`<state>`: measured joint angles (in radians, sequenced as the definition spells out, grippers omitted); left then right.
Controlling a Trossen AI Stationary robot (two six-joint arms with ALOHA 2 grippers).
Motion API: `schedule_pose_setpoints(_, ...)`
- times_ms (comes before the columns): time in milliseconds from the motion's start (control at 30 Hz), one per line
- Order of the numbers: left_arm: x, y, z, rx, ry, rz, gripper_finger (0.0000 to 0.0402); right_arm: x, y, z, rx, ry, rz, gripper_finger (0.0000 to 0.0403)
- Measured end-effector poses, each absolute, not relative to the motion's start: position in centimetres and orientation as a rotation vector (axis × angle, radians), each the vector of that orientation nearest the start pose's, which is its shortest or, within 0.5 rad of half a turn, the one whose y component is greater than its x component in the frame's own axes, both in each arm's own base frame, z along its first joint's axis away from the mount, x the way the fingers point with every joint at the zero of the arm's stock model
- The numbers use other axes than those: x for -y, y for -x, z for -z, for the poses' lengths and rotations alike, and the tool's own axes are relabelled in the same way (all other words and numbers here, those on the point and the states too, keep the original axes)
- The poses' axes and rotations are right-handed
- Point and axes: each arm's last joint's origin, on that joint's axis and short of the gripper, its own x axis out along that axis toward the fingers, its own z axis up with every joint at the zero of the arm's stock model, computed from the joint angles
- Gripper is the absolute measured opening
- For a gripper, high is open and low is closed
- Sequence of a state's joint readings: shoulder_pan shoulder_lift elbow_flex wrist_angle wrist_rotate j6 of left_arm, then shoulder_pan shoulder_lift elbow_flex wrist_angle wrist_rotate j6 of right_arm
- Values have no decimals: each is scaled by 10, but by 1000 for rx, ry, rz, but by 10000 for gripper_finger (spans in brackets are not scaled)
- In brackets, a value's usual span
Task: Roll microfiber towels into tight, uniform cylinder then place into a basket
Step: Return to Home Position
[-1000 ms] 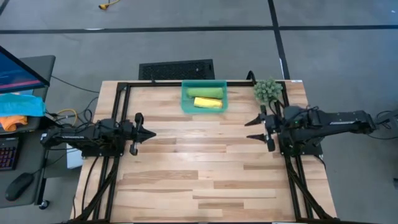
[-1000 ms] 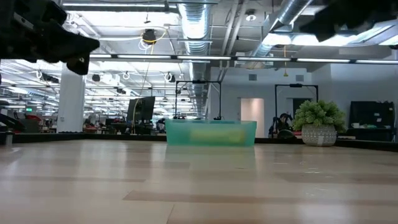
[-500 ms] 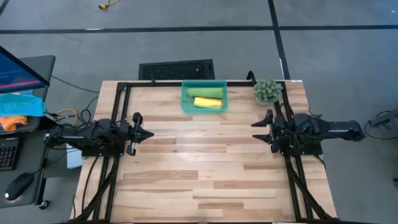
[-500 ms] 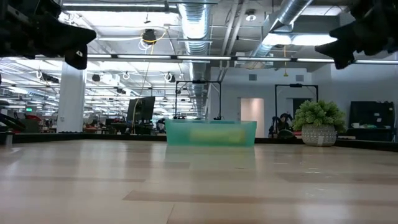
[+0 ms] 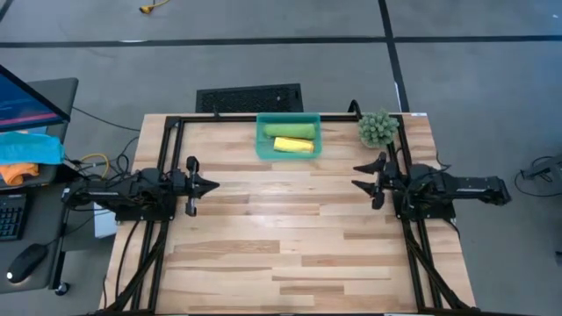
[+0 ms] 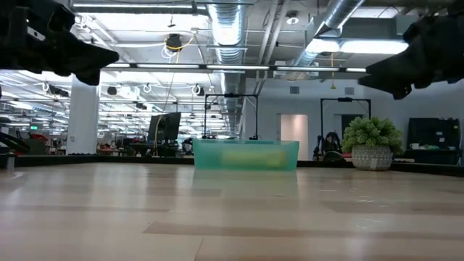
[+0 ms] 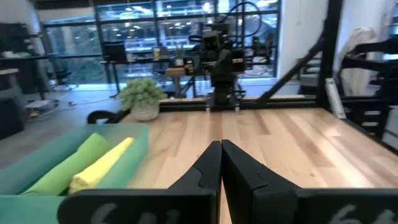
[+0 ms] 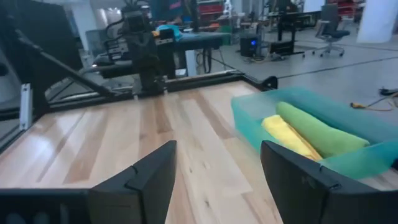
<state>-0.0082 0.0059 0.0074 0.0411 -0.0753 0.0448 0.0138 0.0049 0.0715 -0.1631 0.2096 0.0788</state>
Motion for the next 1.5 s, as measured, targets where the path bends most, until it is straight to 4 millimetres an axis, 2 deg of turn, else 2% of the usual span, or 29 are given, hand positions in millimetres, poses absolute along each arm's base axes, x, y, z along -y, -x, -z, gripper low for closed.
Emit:
schedule_pose_setpoints(500, -2, -98, -169, 34, -40, -85, 0, 16, -91, -171, -85, -118, 326, 254)
schedule_pose_setpoints(1500, -2, -98, -169, 33, -33, -84, 0, 16, -91, -171, -88, -117, 329, 254)
